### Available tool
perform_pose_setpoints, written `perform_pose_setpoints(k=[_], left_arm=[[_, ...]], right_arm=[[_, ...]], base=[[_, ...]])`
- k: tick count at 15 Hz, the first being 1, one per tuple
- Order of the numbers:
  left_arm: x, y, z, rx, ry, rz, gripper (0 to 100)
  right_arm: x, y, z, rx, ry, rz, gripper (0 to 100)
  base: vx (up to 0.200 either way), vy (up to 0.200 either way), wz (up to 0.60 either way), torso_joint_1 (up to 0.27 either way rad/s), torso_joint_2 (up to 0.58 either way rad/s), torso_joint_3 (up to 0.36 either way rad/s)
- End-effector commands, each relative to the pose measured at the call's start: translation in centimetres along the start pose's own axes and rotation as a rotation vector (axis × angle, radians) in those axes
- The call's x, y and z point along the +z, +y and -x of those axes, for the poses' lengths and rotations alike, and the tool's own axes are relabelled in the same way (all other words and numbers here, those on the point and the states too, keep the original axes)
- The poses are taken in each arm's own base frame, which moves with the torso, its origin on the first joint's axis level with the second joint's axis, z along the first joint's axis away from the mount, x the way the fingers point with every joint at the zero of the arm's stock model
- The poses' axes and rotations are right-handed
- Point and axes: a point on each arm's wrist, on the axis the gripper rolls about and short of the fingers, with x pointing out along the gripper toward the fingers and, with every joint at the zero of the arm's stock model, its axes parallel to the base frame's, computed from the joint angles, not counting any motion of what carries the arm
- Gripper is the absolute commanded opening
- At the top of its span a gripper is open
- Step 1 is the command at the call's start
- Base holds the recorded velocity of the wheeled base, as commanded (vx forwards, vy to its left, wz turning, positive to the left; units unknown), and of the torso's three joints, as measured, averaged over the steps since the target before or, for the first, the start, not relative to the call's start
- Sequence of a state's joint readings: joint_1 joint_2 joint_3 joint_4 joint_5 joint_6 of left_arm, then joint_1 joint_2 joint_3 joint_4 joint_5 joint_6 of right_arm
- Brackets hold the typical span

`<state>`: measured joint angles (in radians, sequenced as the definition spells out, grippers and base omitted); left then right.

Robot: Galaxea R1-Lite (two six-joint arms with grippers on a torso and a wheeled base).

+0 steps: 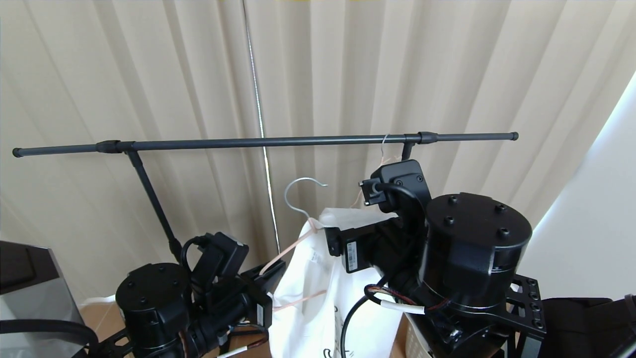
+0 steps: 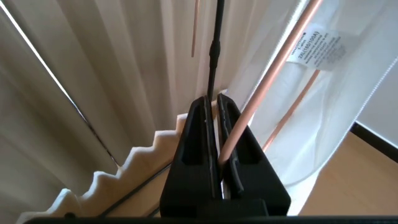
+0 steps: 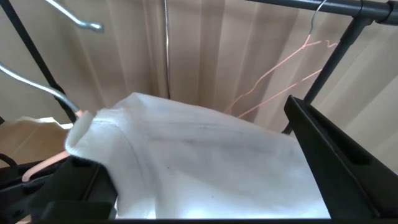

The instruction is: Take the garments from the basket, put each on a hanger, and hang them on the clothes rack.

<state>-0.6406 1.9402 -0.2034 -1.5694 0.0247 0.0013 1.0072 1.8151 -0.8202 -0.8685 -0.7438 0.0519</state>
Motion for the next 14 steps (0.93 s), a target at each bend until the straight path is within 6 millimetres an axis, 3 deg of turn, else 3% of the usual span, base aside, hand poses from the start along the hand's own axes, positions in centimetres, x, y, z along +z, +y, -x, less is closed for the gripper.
perform_pose_setpoints(k=[1, 14], left_arm=[[0.2, 0.2, -0.1, 0.015, -0.009, 0.002, 0], [1.1, 0.5, -0.2, 0.033, -0.055, 0.053, 0]], right_arm=[[0.2, -0.1, 0.2, 0.001, -0.004, -0.001, 100], [0.9, -0.9, 1.9, 0.05, -0.018, 0.003, 100]], base=[[0.0, 0.0, 0.0, 0.0, 0.0, 0.0], [0.0, 0.0, 0.0, 0.0, 0.0, 0.0]])
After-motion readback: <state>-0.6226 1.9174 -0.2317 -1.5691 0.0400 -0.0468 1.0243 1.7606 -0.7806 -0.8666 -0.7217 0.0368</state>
